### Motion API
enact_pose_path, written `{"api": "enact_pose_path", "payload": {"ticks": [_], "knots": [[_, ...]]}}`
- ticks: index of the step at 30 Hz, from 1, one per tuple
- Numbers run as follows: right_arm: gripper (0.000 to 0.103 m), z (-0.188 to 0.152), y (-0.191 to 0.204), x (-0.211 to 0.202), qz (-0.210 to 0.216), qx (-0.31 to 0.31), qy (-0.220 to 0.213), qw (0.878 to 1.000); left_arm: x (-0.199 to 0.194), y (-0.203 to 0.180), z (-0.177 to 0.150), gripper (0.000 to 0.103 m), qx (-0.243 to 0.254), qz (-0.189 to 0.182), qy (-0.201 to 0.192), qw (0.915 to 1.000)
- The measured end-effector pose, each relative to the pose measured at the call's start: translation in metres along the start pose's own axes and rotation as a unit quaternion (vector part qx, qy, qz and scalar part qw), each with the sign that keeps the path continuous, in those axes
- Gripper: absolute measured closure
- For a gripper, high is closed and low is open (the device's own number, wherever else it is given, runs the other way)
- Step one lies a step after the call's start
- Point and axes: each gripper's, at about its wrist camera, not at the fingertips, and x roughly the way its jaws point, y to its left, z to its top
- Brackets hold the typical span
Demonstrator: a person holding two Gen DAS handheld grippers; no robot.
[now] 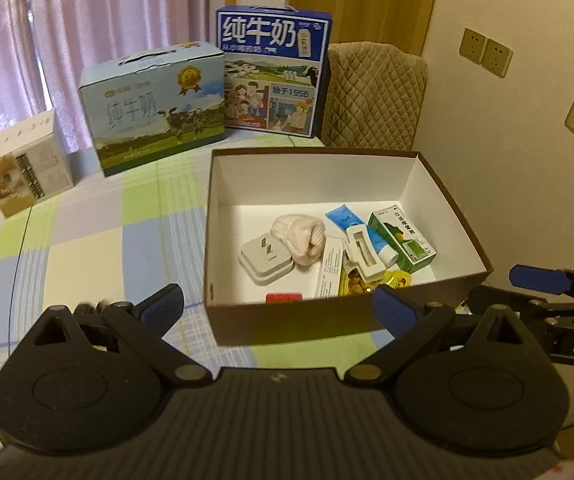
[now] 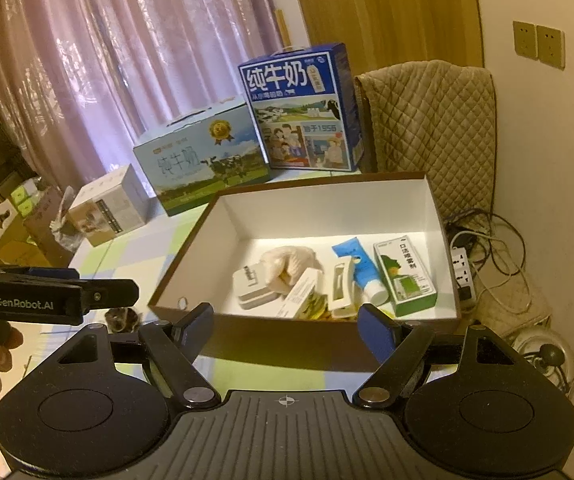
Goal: Organize objects
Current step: 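Withdraw both tools from the box toward the remaining table items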
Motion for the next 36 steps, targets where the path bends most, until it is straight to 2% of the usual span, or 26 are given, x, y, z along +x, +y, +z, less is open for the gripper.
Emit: {"api": "enact_pose_path", "payload": {"ticks": [11, 23, 36], "knots": [[0.027, -0.018, 0.036, -0.018, 0.032, -0.012, 0.002, 0.999, -0.044, 0.037, -0.039, 0.003, -0.052, 0.019, 0.010, 0.9984], [0.027, -0.039, 0.080, -0.016, 0.067, -0.036, 0.022, 0.997, -0.085, 0.075, -0.077, 0.003, -0.094, 0.054, 0.008, 0.9941], [0.027, -0.064, 0.120, 0.003, 0.090, -0.069, 0.061, 0.992, -0.099, 0.109, -0.114, 0.003, -0.135, 0.074, 0.021, 0.9878]]}}
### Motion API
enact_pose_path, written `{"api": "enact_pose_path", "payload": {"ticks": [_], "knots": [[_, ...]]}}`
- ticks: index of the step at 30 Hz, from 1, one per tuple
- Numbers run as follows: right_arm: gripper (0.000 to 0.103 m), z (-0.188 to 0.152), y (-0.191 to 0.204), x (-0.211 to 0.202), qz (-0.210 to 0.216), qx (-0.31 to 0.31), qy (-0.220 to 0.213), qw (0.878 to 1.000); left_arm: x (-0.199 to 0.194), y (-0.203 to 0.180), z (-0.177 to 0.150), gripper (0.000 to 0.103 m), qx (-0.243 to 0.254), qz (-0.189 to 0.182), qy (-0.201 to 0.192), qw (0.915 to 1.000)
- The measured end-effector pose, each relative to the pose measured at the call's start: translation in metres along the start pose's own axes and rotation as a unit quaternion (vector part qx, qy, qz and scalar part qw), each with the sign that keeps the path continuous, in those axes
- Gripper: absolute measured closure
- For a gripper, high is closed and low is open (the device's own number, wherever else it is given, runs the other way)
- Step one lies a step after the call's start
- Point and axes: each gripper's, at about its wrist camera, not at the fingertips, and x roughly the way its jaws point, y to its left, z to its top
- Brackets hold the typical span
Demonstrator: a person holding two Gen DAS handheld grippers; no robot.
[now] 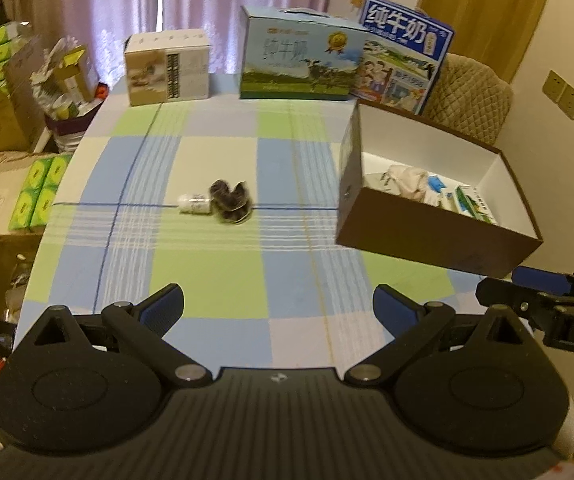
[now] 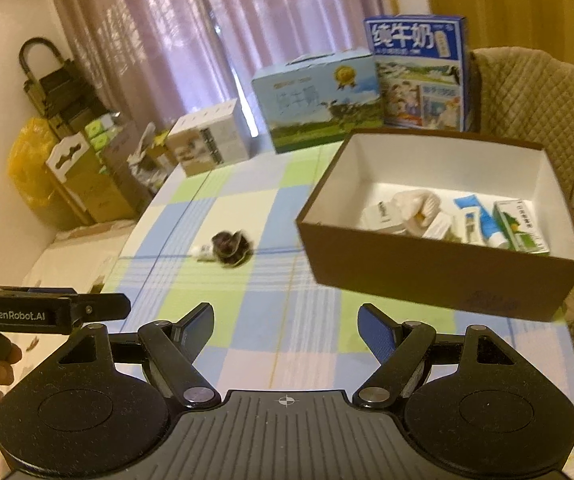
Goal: Organize objects
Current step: 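Withdraw both tools from the box toward the remaining table items, then grasp the white pill bottle with the left tool while the right tool grasps the brown scrunchie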
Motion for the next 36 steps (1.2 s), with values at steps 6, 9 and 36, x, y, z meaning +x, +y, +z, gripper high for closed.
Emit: {"api": "enact_pose_path", "payload": {"ticks": [6, 9, 36], "knots": [[0.027, -0.011, 0.016, 0.024, 0.012, -0.008, 0.024, 1.000, 0.004, 0.020, -0.010, 0.003, -0.024, 0.014, -0.006, 0.9996], [0.027, -0.016, 0.023, 0.038, 0.015, -0.014, 0.036, 0.999, 0.010, 0.029, -0.012, 0.003, -0.034, 0.025, -0.002, 0.9991], [0.027, -0.018, 0.052, 0.167, 0.001, -0.035, 0.069, 0.997, 0.116, 0.100, -0.004, 0.003, -0.030, 0.069, 0.012, 0.9971]]}}
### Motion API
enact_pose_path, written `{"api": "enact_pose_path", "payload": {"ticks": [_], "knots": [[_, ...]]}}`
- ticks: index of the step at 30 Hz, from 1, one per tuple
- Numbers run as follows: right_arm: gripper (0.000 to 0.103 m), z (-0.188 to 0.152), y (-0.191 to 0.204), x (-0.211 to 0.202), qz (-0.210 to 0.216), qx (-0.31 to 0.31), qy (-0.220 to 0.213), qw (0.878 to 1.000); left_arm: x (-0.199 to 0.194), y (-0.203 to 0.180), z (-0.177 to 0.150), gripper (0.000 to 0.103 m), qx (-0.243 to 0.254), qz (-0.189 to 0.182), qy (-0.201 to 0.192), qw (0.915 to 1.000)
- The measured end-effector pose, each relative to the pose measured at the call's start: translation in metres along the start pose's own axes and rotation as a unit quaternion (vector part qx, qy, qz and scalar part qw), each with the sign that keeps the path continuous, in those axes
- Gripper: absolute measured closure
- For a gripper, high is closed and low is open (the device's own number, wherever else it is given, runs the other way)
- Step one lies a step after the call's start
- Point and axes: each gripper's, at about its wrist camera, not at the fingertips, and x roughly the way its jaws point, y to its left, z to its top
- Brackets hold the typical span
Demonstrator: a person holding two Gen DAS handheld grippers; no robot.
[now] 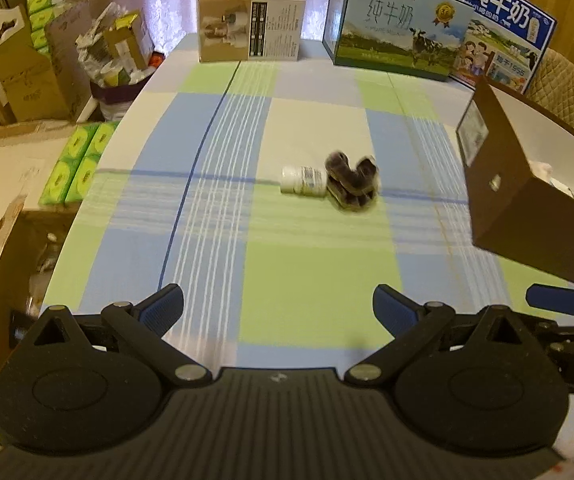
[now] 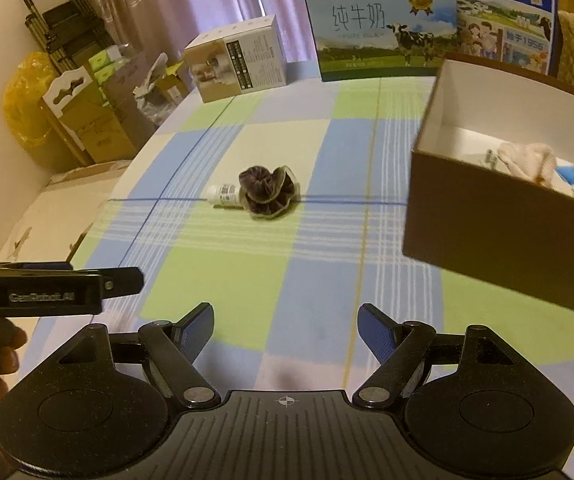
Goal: Organize objects
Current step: 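Grasp the white pill bottle with the left tool while the right tool grasps the brown scrunchie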
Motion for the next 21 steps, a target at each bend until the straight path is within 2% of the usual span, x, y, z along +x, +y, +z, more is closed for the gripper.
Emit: {"api": "enact_pose_path", "payload": {"ticks": [9, 13, 18, 21], "knots": [[0.027, 0.029, 0.014, 0.044, -0.005, -0.031, -0.023, 0.999, 0.047, 0.016, 0.034, 0.004, -0.013, 0.011, -0.045, 0.9988], [0.029, 0.038, 0.015, 0.067, -0.007, -0.034, -0.030, 0.999, 0.058, 0.025, 0.034, 0.004, -0.014, 0.015, -0.042, 0.9989], [0.038, 0.046, 0.016, 0.095, -0.007, -0.044, -0.040, 0.998, 0.065, 0.028, 0.036, 0.005, -0.003, 0.020, -0.044, 0.9988], [0.041, 0.052, 0.015, 0.110, -0.007, -0.048, -0.049, 0.998, 0.069, 0.032, 0.037, 0.005, -0.008, 0.025, -0.045, 0.9987]]}}
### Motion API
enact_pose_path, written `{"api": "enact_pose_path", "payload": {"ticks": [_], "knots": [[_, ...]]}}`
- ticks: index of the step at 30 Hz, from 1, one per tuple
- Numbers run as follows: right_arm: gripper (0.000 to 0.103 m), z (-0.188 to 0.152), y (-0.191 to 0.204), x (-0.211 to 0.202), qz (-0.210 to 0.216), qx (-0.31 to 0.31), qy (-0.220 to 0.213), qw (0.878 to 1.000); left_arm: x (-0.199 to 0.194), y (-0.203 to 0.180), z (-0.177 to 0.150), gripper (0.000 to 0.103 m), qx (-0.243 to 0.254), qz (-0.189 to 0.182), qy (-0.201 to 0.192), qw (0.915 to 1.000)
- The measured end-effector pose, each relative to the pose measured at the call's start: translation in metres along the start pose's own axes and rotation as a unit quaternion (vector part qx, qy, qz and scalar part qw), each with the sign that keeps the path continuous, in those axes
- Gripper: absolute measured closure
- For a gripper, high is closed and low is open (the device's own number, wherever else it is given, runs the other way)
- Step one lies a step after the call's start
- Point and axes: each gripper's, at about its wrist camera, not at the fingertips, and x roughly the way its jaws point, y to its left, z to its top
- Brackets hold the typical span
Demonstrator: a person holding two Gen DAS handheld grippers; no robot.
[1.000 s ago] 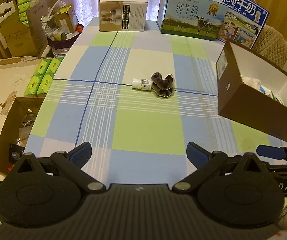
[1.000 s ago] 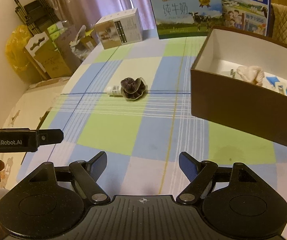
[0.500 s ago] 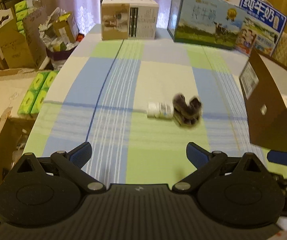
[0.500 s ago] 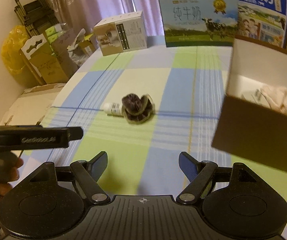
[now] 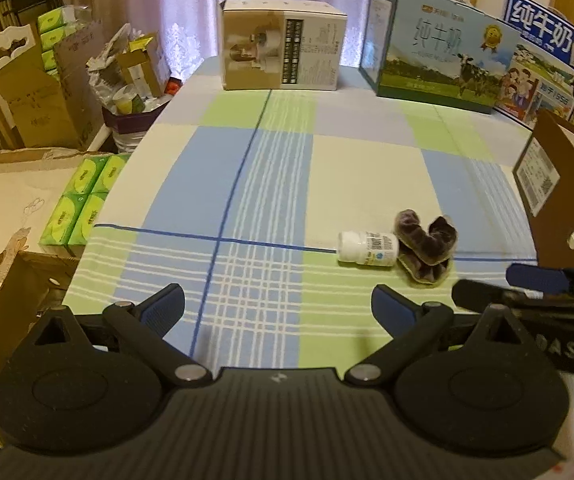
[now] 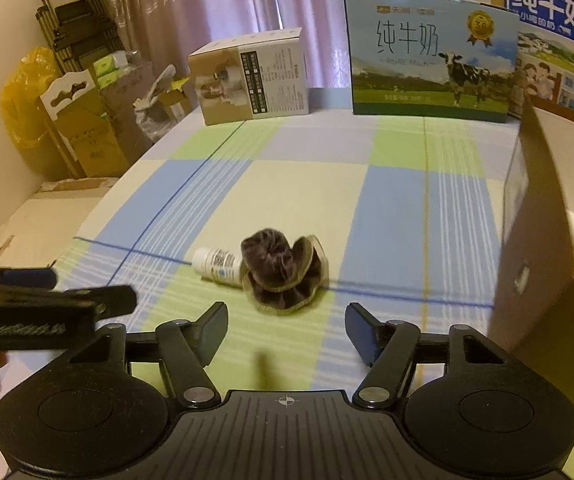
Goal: Organize objects
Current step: 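Grasp the white pill bottle with the left tool while the right tool grasps the brown scrunchie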
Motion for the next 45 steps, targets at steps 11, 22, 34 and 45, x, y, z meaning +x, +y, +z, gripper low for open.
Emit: {"api": "enact_pose_path", "payload": {"ticks": [11, 22, 34, 45], "knots": [[0.041, 0.023, -0.003, 0.036, 0.009, 0.034, -0.033, 0.999, 0.009, 0.004, -0.002, 0.005, -0.013, 0.005, 0.006, 0.9999], [0.081, 0.013, -0.001, 0.053, 0.010, -0.002, -0.010, 1.000, 0.011, 0.003, -0.003, 0.007, -0.020, -0.007, 0.009, 0.9997], [0.086, -0.010, -0.014, 0.027, -0.041, -0.028, 0.007, 0.999, 0.011, -0.015, -0.008, 0.010, 0.002, -0.037, -0.001, 0.9993], [0.086, -0.004, -0.037, 0.033, 0.002, 0.021, 0.003, 1.000, 0.048, -0.050, 0.008, 0.029, 0.051, -0.056, -0.010, 0.9970]]}}
